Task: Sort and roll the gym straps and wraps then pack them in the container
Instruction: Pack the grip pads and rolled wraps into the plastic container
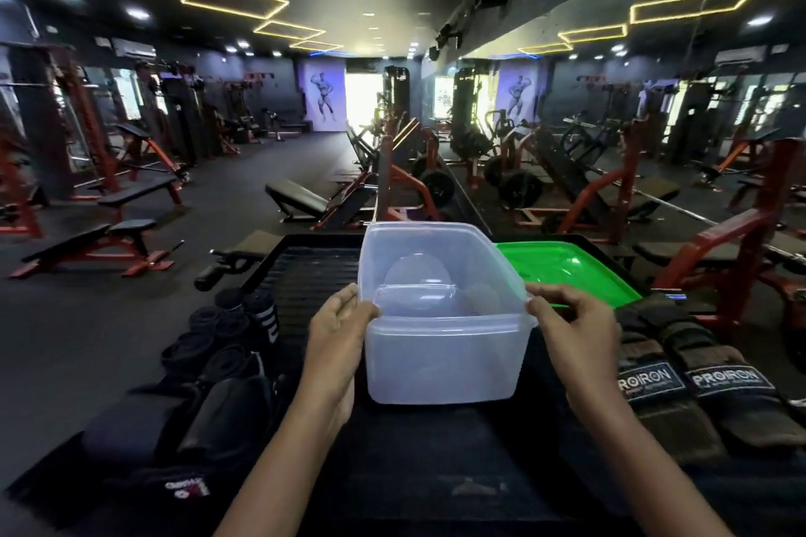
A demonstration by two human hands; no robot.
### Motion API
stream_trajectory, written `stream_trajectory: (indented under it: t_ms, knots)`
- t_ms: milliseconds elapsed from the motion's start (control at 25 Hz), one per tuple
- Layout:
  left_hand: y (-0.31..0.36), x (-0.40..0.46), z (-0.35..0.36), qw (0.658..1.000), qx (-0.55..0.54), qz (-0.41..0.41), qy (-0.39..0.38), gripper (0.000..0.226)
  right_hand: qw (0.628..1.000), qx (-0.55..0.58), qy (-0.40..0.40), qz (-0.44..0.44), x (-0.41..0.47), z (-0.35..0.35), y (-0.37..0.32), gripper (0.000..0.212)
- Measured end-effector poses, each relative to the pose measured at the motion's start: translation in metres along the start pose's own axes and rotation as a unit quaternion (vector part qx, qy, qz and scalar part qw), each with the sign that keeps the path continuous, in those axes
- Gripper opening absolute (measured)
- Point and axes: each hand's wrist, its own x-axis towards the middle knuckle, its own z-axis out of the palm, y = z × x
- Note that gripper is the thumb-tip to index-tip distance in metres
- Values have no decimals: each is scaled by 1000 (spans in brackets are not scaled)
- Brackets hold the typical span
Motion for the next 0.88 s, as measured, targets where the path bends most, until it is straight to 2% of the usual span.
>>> stream_trajectory:
  t_ms: [80,280,560,880]
  knots:
    - [-2,-6,-12,1000,6,-7,-15,40,1000,9,12,-17,-15,-5,-4,18]
    - [-8,-21,-23,999,12,-14,-40,47,999,44,3,-24,-35,-18,-6,22]
    - [-14,-33,-28,997,29,4,-68,47,998,41,4,-42,-50,-32,-4,24]
    - [-18,-38,-29,996,21,28,-77,44,993,33,15,-116,-59,-34,-1,20]
